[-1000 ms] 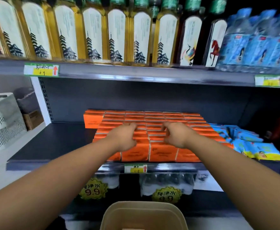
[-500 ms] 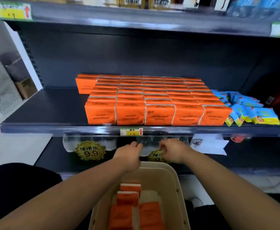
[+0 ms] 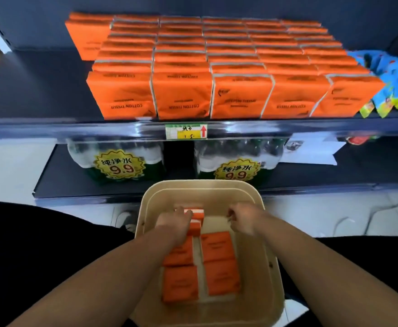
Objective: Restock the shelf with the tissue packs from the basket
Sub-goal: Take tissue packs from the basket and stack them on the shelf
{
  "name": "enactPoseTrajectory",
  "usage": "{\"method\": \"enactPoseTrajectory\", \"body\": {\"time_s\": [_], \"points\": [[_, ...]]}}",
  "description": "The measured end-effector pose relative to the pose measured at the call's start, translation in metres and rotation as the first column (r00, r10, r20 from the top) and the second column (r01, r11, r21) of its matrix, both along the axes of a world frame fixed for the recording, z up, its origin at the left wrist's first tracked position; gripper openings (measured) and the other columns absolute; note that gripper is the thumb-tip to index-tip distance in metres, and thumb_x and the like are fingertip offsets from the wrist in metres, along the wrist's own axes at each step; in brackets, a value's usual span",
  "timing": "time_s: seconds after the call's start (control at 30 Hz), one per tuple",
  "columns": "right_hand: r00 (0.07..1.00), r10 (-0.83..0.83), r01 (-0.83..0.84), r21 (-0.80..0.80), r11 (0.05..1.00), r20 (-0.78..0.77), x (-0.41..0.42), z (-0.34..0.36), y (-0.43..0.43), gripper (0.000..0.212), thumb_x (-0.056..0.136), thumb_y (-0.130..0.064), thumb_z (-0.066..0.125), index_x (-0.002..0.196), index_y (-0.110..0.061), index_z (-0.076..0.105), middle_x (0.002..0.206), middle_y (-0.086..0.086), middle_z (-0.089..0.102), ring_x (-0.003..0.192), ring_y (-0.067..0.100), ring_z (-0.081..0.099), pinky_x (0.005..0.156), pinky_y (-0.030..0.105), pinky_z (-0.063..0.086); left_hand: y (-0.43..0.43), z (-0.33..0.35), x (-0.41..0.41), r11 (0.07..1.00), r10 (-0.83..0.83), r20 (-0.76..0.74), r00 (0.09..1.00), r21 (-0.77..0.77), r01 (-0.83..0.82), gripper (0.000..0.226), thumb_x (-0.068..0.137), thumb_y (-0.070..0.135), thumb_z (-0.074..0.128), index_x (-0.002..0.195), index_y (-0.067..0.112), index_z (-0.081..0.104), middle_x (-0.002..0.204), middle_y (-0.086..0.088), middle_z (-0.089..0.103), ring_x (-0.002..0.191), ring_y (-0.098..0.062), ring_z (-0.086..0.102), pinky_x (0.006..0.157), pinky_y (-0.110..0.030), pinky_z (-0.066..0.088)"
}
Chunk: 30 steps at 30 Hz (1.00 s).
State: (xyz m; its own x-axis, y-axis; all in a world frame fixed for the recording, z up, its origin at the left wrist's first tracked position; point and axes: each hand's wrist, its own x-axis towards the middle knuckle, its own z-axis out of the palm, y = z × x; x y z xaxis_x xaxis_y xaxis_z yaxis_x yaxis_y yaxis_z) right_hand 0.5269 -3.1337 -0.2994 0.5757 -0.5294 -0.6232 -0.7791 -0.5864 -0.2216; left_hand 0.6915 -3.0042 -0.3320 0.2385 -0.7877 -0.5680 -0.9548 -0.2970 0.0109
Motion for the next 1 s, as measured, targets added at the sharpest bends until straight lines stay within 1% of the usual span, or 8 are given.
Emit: {"method": "enactPoseTrajectory", "body": {"time_s": [0.23, 0.37, 0.47, 0.53, 0.6, 0.7, 0.83, 1.0], "points": [[0.997, -0.023, 0.038, 0.214, 0.976, -0.071, 0.007, -0.060, 0.016, 0.045, 0.086, -0.022, 0.059, 0.130, -0.017, 0.051, 0.129, 0.009, 0.054, 0.114, 0.027, 0.054, 0.093, 0.031, 0.046, 0.000, -0.046, 0.010, 0.993, -0.001, -0.071, 0.997, 0.114, 0.009, 0.065, 0.091, 0.029, 0.059, 0.145, 0.019, 0.027, 0.147, -0.013, 0.033, 0.127, -0.034, 0.045, 0.096, -0.044, 0.044], [0.998, -0.027, 0.040, 0.228, 0.973, -0.061, 0.018, -0.088, 0.020, 0.044, 0.087, -0.030, 0.061, 0.130, -0.021, 0.053, 0.131, 0.009, 0.050, 0.112, 0.026, 0.054, 0.094, 0.032, 0.046, 0.005, -0.070, 0.019, 0.994, -0.007, -0.153, 0.988, 0.107, 0.024, 0.061, 0.094, 0.029, 0.054, 0.147, 0.019, 0.025, 0.148, -0.012, 0.029, 0.132, -0.034, 0.038, 0.101, -0.045, 0.040], [0.998, 0.003, 0.013, 0.223, 0.975, -0.070, 0.026, -0.103, 0.015, 0.055, 0.090, -0.027, 0.059, 0.142, -0.019, 0.043, 0.148, 0.006, 0.034, 0.127, 0.027, 0.046, 0.105, 0.034, 0.040, 0.014, -0.093, 0.022, 0.993, -0.092, -0.190, 0.977, 0.058, 0.105, 0.062, 0.097, 0.035, 0.048, 0.151, 0.020, 0.021, 0.153, -0.011, 0.025, 0.136, -0.033, 0.034, 0.106, -0.039, 0.035], [0.998, 0.022, -0.010, 0.206, 0.978, -0.054, 0.031, -0.108, 0.010, 0.062, 0.092, -0.021, 0.055, 0.150, -0.020, 0.031, 0.158, 0.003, 0.018, 0.138, 0.028, 0.035, 0.109, 0.033, 0.033, 0.020, -0.101, 0.021, 0.993, -0.114, -0.179, 0.977, 0.016, 0.119, 0.051, 0.100, 0.037, 0.045, 0.148, 0.020, 0.034, 0.151, -0.008, 0.035, 0.135, -0.029, 0.037, 0.103, -0.032, 0.033], [1.000, 0.009, -0.008, 0.193, 0.981, -0.007, 0.038, -0.111, 0.007, 0.064, 0.095, -0.018, 0.051, 0.153, -0.022, 0.024, 0.161, -0.001, 0.011, 0.142, 0.027, 0.028, 0.111, 0.033, 0.027, 0.023, -0.111, 0.023, 1.000, -0.011, -0.224, 0.974, -0.014, 0.008, 0.051, 0.098, 0.038, 0.047, 0.146, 0.025, 0.035, 0.154, -0.008, 0.029, 0.135, -0.032, 0.035, 0.108, -0.038, 0.031], [0.993, -0.090, 0.075, 0.172, 0.982, 0.081, 0.051, -0.123, 0.007, 0.064, 0.094, -0.032, 0.048, 0.152, -0.029, 0.022, 0.160, -0.001, 0.021, 0.140, 0.028, 0.033, 0.112, 0.037, 0.028, 0.020, -0.117, 0.031, 0.995, 0.102, -0.274, 0.956, 0.030, -0.097, 0.066, 0.092, 0.040, 0.052, 0.149, 0.033, 0.021, 0.161, -0.008, 0.003, 0.139, -0.039, 0.028, 0.113, -0.045, 0.031], [0.986, -0.147, 0.129, 0.189, 0.974, 0.084, 0.061, -0.140, 0.007, 0.069, 0.090, -0.037, 0.048, 0.152, -0.027, 0.019, 0.155, 0.004, 0.030, 0.136, 0.031, 0.037, 0.111, 0.038, 0.032, 0.013, -0.122, 0.031, 0.977, 0.206, -0.356, 0.911, 0.018, -0.214, 0.063, 0.091, 0.036, 0.059, 0.146, 0.029, 0.028, 0.155, -0.008, 0.017, 0.132, -0.034, 0.039, 0.109, -0.037, 0.036], [0.989, -0.125, 0.107, 0.212, 0.971, 0.073, 0.060, -0.156, 0.014, 0.085, 0.082, -0.035, 0.061, 0.152, -0.027, 0.013, 0.153, 0.006, 0.027, 0.135, 0.033, 0.034, 0.108, 0.047, 0.036, 0.011, -0.135, 0.028, 0.959, 0.262, -0.390, 0.883, -0.001, -0.284, 0.068, 0.081, 0.023, 0.068, 0.140, 0.027, 0.033, 0.143, -0.007, 0.026, 0.118, -0.034, 0.053, 0.100, -0.041, 0.045]]}}
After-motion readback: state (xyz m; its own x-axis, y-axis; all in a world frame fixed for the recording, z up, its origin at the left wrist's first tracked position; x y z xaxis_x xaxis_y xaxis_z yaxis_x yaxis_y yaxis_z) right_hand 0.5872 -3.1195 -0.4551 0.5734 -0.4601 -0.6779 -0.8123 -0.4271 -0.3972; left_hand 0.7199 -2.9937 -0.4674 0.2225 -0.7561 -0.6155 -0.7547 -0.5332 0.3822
